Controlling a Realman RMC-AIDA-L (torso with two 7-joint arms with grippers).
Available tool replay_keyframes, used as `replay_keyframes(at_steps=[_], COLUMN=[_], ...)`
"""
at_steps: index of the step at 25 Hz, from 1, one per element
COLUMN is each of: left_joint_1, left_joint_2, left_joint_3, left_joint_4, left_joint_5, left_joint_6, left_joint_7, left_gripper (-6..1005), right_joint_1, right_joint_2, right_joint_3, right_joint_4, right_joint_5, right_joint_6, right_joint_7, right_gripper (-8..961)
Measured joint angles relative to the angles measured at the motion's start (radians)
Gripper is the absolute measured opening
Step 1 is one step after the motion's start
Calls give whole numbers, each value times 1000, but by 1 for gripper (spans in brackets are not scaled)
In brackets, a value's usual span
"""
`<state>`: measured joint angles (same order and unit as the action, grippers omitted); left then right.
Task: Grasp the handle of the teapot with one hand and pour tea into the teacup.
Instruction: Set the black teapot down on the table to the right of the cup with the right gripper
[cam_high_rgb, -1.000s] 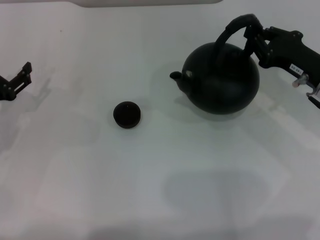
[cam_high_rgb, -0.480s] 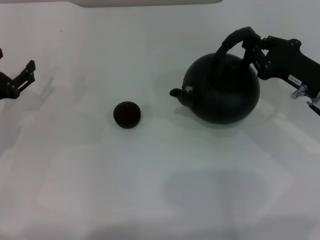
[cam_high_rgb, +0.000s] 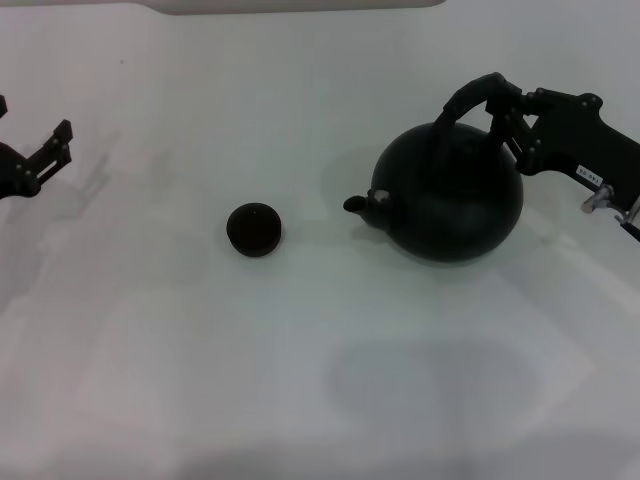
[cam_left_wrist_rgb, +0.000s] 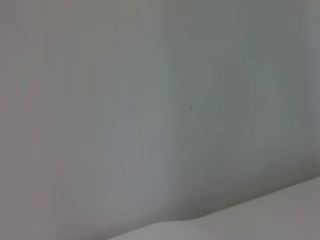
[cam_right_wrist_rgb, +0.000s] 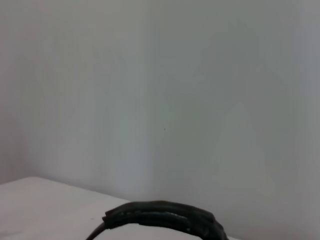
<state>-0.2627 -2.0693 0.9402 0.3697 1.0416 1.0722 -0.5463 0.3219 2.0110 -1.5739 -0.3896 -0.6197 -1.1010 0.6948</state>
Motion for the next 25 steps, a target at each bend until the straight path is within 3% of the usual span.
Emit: replay_keyframes(at_steps=[25], left_joint_1=[-1], left_joint_2=[0], left_joint_3=[2], left_joint_4=[-3], left_joint_5=[0], left_joint_6=[0], left_joint_7=[0], left_gripper=[836], right_joint_1=[2], right_joint_2=[2], right_joint_3=[0], right_joint_4=[37], right_joint_5=[3], right_joint_6=[-9], right_joint_7=[-53], right_gripper=[110])
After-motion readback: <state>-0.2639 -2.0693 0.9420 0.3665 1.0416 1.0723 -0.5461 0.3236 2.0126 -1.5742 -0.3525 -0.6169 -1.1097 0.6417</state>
